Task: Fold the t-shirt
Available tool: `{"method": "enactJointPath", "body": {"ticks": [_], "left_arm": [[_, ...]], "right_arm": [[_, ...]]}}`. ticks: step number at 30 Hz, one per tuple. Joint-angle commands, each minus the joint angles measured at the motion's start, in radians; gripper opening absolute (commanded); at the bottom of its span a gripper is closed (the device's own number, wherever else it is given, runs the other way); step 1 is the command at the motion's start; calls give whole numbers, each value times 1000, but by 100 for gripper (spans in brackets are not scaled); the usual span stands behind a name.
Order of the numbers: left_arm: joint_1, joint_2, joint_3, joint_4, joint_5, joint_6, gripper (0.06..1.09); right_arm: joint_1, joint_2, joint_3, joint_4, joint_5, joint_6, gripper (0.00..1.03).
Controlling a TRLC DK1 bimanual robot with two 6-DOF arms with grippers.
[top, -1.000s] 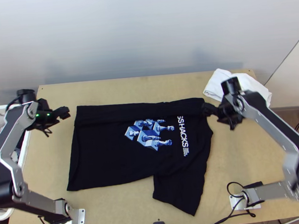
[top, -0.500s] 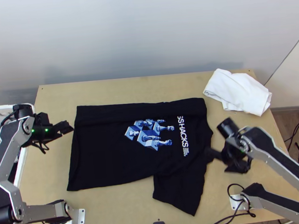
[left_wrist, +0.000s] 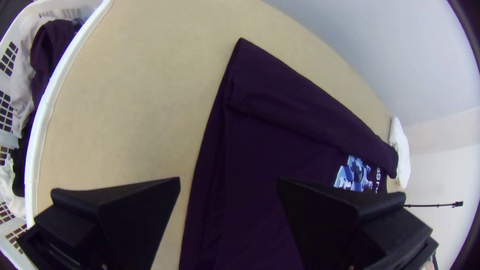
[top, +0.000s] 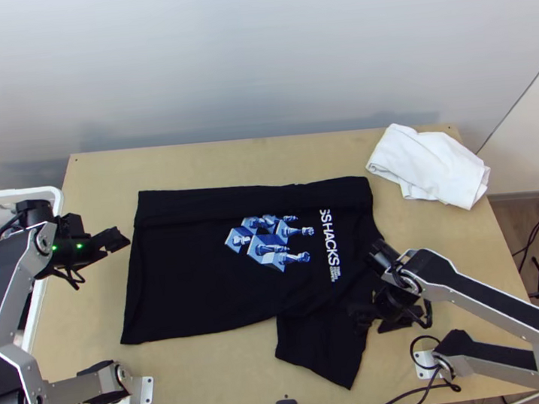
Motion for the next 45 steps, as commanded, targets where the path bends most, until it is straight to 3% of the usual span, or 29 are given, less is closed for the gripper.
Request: {"method": "enactJointPath", "body": {"ticks": [1, 6, 10, 13, 16, 21, 24, 29, 35, 43, 45], "left_arm": [[22, -16, -2, -6, -4, 9, 100], [41, -19, -2, -11, -7, 30, 100], [45, -16, -14, -52, -31, 110, 100], [45, -21, -34, -125, -76, 257, 100], [56, -35, -44, -201, -93, 402, 100], [88, -38, -57, -381, -165, 619, 100], [90, -35, -70, -468, -264, 675, 101], [91, -58, -159, -508, -300, 782, 101], [12, -79, -244, -533, -356, 796, 97], [-88, -79, -289, -488, -358, 748, 97], [-103, -79, -298, -477, -358, 737, 93]], "right_arm": [[-9, 53, -35, 131, -3, -104, 58], [-17, 41, -44, 133, 14, -134, 54], [-17, 7, -46, 145, 41, -142, 35], [-17, -11, -58, 163, 61, -157, 25], [-8, -44, -72, 194, 109, -168, 3], [17, -64, -66, 197, 139, -165, 3], [15, -59, -66, 206, 144, -165, 3], [15, -41, -66, 220, 144, -162, 3], [14, -36, -61, 223, 146, -160, 3], [9, -36, -67, 226, 147, -159, 3], [6, -36, -66, 229, 147, -160, 3]]}}
